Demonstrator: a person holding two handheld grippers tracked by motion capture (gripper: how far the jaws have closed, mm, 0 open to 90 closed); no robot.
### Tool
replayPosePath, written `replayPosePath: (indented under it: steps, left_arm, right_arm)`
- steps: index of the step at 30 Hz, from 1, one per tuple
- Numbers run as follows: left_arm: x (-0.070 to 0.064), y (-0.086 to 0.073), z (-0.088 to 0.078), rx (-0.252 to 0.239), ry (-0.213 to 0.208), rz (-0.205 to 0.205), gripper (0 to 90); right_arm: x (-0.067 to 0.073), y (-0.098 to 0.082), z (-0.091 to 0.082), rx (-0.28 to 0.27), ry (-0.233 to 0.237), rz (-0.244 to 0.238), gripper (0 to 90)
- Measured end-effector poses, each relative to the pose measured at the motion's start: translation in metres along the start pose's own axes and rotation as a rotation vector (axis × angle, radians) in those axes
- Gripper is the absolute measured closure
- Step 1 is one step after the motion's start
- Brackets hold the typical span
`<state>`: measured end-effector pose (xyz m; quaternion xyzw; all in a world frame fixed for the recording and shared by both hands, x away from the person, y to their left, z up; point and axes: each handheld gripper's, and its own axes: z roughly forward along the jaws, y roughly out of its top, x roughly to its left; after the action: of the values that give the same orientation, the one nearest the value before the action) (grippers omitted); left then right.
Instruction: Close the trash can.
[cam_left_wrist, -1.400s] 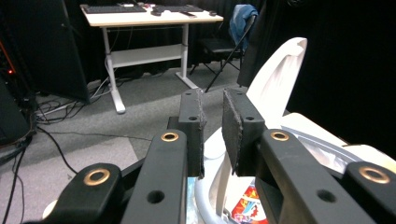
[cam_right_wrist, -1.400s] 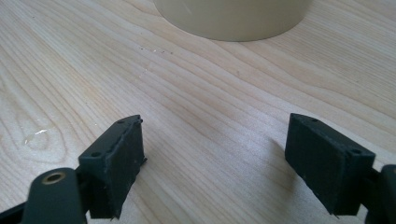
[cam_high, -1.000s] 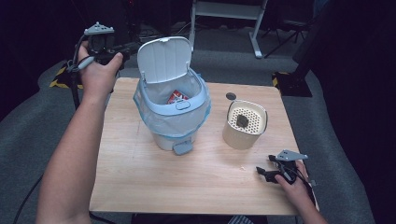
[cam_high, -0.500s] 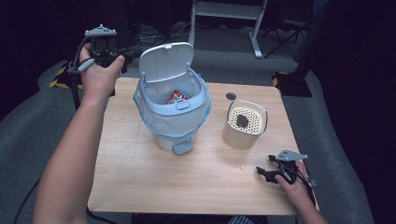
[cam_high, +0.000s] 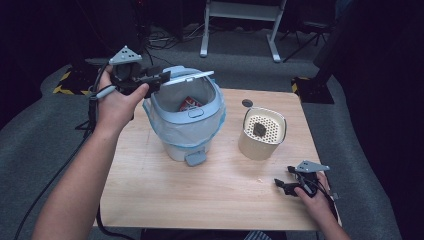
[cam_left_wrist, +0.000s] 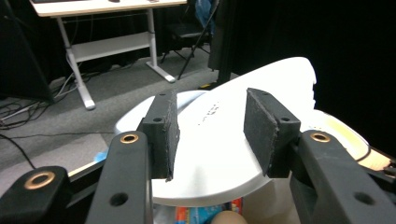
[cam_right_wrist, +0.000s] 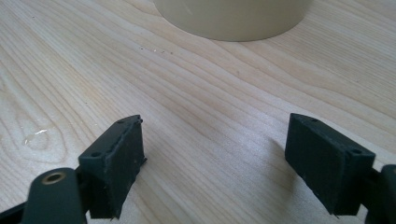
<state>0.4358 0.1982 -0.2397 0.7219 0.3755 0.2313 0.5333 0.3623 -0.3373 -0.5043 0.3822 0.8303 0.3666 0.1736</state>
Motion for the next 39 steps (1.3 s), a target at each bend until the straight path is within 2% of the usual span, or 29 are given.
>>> replayPosePath:
  steps: [7, 9, 13, 20, 21, 24, 25, 27, 28, 31, 33, 36, 39]
  left_arm:
    - [-0.011, -0.01, 0.01, 0.023, -0.031, -0.001, 55.3]
    - [-0.019, -0.015, 0.016, 0.028, -0.054, 0.002, 55.3]
    - [-0.028, -0.019, 0.021, 0.046, -0.07, 0.011, 55.5]
    - [-0.034, -0.024, 0.03, 0.031, -0.057, 0.013, 56.2]
    - [-0.034, -0.025, 0.033, 0.028, -0.061, 0.0, 55.6]
    - [-0.035, -0.026, 0.036, 0.056, -0.071, -0.001, 53.3]
    - [-0.036, -0.027, 0.039, 0.082, -0.063, 0.016, 51.9]
    - [-0.038, -0.028, 0.041, 0.107, -0.057, 0.038, 51.3]
    - [-0.038, -0.028, 0.041, 0.107, -0.057, 0.038, 50.8]
    - [-0.042, -0.03, 0.043, 0.131, -0.031, 0.073, 51.4]
    - [-0.043, -0.029, 0.043, 0.136, -0.023, 0.077, 51.8]
    - [-0.043, -0.028, 0.043, 0.142, -0.021, 0.08, 52.2]
    - [-0.043, -0.029, 0.044, 0.137, -0.047, 0.089, 60.4]
  right_arm:
    - [0.0, 0.0, 0.0, 0.0, 0.0, 0.0, 19.6]
    - [0.0, 0.0, 0.0, 0.0, 0.0, -0.001, 19.6]
    - [0.0, 0.0, 0.0, 0.0, 0.0, -0.001, 19.6]
    - [0.0, 0.0, 0.0, -0.001, 0.0, -0.001, 19.6]
    - [0.0, 0.0, 0.0, -0.001, 0.0, -0.001, 19.6]
    - [0.0, 0.0, 0.0, -0.001, 0.0, -0.001, 19.6]
    - [0.0, 0.0, 0.0, -0.001, 0.0, -0.001, 19.6]
    - [0.0, 0.0, 0.0, -0.001, 0.0, -0.001, 19.6]
    - [0.0, 0.0, 0.0, -0.001, 0.0, -0.001, 19.6]
    - [0.0, 0.0, 0.0, -0.001, 0.0, -0.001, 19.6]
    - [0.0, 0.0, 0.0, 0.0, 0.0, -0.001, 19.6]
    - [0.0, 0.0, 0.0, -0.001, 0.0, -0.001, 19.6]
    - [0.0, 0.0, 0.0, -0.001, 0.0, -0.001, 19.6]
